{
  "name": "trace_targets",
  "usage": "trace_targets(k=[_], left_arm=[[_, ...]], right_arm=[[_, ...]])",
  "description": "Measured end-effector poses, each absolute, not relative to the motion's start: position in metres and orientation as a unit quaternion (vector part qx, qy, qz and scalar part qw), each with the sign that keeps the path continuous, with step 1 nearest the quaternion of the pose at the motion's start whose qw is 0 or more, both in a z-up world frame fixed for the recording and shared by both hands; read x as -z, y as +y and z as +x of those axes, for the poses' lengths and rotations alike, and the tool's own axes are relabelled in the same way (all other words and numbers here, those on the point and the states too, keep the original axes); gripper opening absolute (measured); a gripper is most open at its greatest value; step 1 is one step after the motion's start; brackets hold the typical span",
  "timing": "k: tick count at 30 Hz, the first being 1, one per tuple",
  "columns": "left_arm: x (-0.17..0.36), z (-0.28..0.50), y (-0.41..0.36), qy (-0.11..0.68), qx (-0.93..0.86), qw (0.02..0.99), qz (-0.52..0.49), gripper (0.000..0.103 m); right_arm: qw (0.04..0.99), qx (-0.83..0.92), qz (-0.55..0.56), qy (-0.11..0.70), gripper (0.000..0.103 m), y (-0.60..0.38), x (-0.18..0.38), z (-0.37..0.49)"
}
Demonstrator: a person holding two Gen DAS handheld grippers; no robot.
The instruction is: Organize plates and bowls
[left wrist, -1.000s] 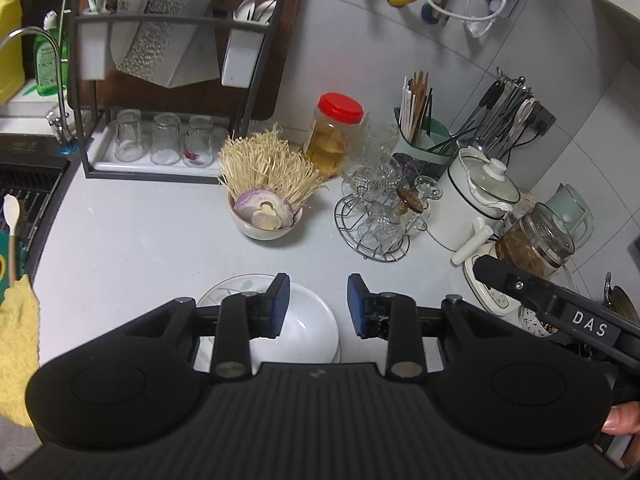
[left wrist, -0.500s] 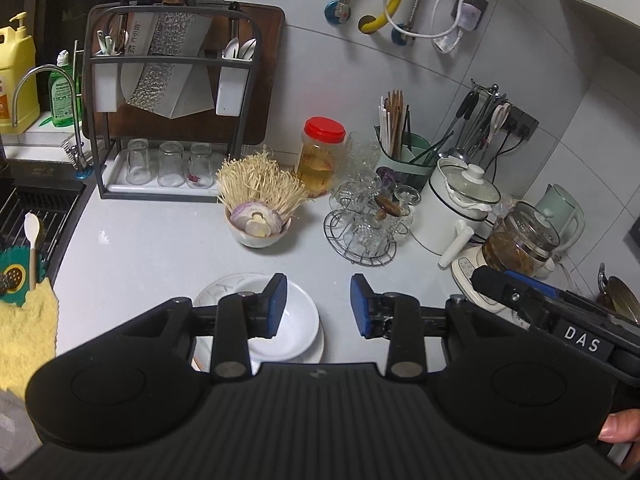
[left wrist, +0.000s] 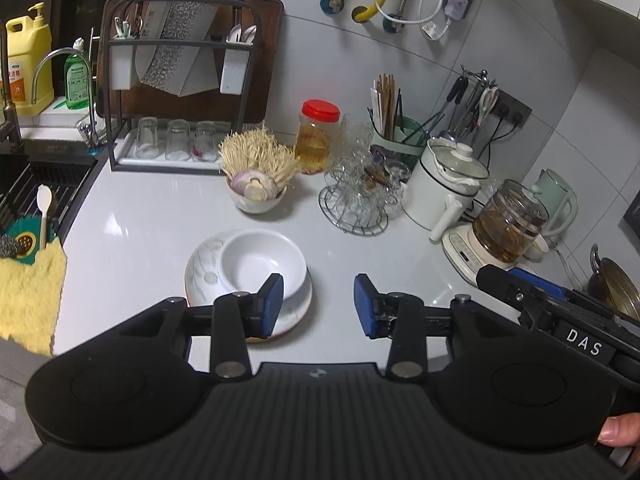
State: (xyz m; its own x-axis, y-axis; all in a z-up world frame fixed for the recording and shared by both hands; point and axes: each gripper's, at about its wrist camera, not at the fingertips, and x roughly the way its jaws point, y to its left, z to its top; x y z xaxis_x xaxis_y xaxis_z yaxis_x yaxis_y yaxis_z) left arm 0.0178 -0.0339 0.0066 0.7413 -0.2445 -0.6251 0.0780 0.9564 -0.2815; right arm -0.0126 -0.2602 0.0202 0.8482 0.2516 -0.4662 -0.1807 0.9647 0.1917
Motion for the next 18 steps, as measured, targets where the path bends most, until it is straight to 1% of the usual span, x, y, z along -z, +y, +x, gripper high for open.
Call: trace_targets(k=[8, 12, 18], left_arm=[[0.001, -0.016, -0.046, 0.355, 0.082, 0.923, -0.123, 0.045], [0.004, -0.03, -0.052, 0.355, 0.081, 0.924, -0.121, 0.051], [0.009, -0.049, -0.056, 0.358, 0.078, 0.923, -0.117, 0.054]], right_arm=[[0.959, -0.109, 0.069, 0.252, 0.053, -0.269, -0.014, -0.043], [0.958, -0.106, 0.068, 0.256, 0.053, -0.271, -0.01, -0.054], [0.955, -0.102, 0.07, 0.269, 0.053, -0.272, 0.0, -0.071]])
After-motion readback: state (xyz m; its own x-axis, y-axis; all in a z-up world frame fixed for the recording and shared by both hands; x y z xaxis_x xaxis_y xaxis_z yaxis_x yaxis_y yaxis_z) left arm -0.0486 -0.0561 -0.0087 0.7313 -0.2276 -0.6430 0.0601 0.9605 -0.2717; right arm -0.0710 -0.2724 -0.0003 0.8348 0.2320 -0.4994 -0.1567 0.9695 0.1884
